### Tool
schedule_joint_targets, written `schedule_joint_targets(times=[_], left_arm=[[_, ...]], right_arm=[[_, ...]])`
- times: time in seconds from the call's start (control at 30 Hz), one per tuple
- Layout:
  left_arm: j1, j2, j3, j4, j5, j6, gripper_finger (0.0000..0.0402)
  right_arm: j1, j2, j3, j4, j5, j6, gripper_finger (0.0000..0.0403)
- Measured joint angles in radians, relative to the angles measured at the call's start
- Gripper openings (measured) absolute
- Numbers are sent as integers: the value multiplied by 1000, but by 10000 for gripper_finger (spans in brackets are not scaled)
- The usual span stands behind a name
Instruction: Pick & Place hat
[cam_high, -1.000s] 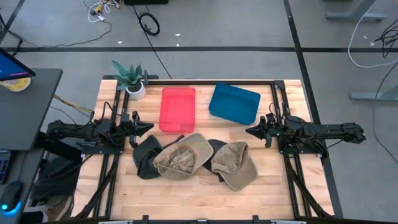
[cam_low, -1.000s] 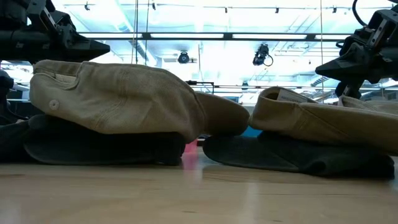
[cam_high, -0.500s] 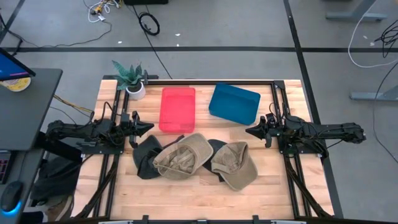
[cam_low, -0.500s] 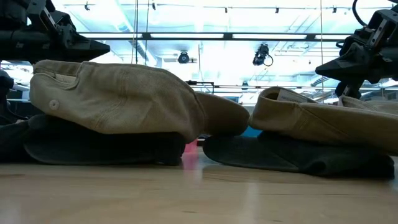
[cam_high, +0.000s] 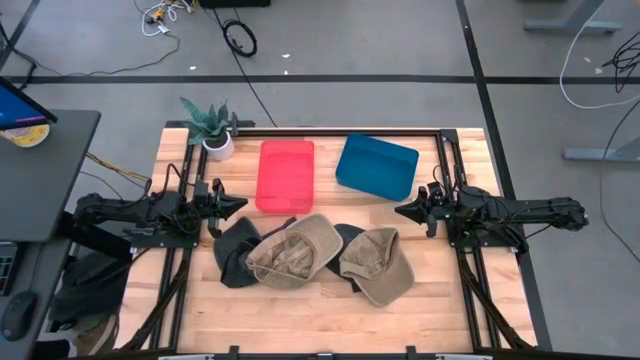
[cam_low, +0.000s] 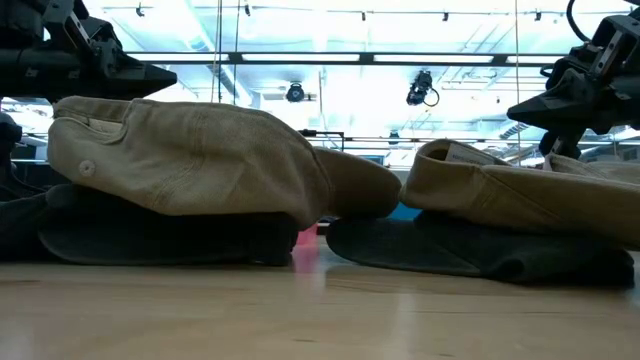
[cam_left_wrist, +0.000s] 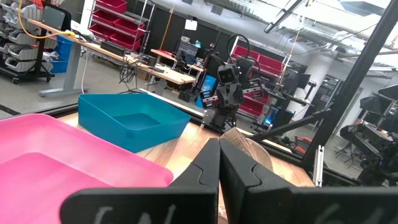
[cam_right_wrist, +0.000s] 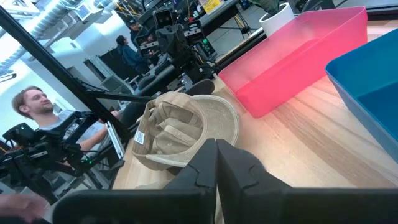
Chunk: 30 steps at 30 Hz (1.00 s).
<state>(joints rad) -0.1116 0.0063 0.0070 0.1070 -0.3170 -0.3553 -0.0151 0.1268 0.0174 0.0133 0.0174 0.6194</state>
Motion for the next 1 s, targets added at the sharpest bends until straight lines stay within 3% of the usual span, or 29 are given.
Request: schedule_joint_targets(times=[0.63,0.83,0.93,1.0], left_arm=[[0,0,0,0,-4,2,3],[1,0,0,47,-148,-29,3],[1,0,0,163,-236,-77,3],[2,0,0,254,-310,-27,3]], right_arm=[[0,0,0,0,0,0,7],[0,0,0,0,0,0,7],[0,0,0,0,0,0,7],[0,0,0,0,0,0,7]])
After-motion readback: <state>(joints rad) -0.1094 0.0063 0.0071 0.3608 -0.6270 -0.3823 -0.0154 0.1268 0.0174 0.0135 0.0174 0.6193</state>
